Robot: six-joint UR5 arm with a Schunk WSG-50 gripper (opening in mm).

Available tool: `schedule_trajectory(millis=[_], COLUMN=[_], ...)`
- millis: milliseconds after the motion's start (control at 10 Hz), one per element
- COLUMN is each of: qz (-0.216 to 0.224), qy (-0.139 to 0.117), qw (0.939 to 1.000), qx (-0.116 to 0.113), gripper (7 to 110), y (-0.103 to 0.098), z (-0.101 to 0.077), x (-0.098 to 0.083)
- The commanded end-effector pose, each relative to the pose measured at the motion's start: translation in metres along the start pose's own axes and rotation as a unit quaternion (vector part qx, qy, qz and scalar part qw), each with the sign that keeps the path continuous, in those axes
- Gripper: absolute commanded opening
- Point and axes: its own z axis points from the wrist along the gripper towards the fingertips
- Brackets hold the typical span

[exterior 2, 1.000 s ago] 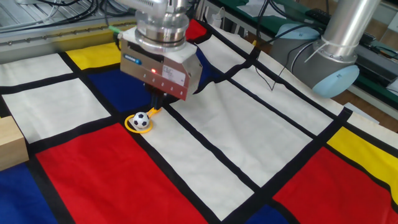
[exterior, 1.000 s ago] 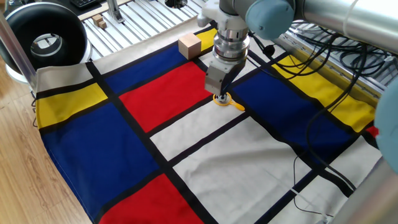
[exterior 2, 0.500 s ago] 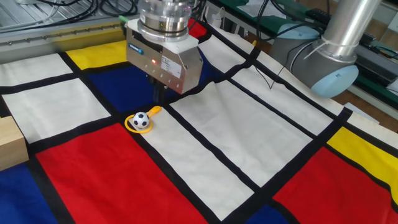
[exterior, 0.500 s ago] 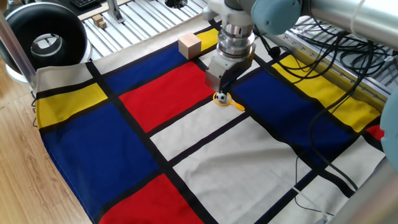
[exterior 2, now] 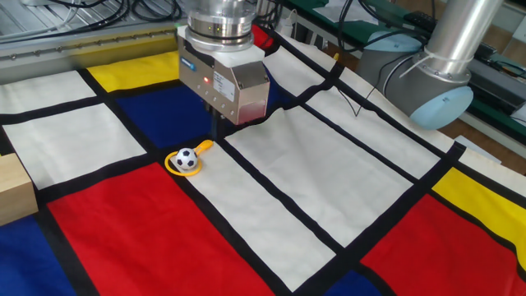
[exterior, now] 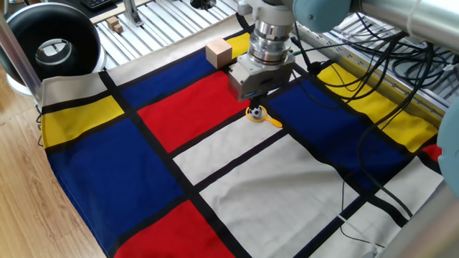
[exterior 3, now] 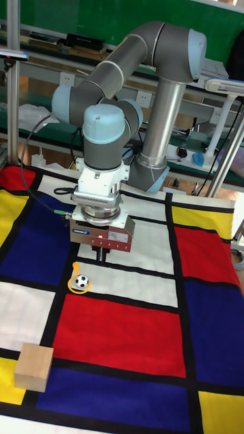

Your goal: Attach the bubble ring to the ball

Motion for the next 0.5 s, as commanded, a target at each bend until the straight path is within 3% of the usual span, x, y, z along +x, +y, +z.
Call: schedule_trajectory(millis=[0,400], qz=[0.037,0.031], qy=[-0.018,-0.019], qw=[0.999,0.9993], qx=[-0.019,-0.01], gripper=[7,7], y=[0.0151,0.0107], z=[-0.0032,-0.0016], x=[-0.0114,-0.0117])
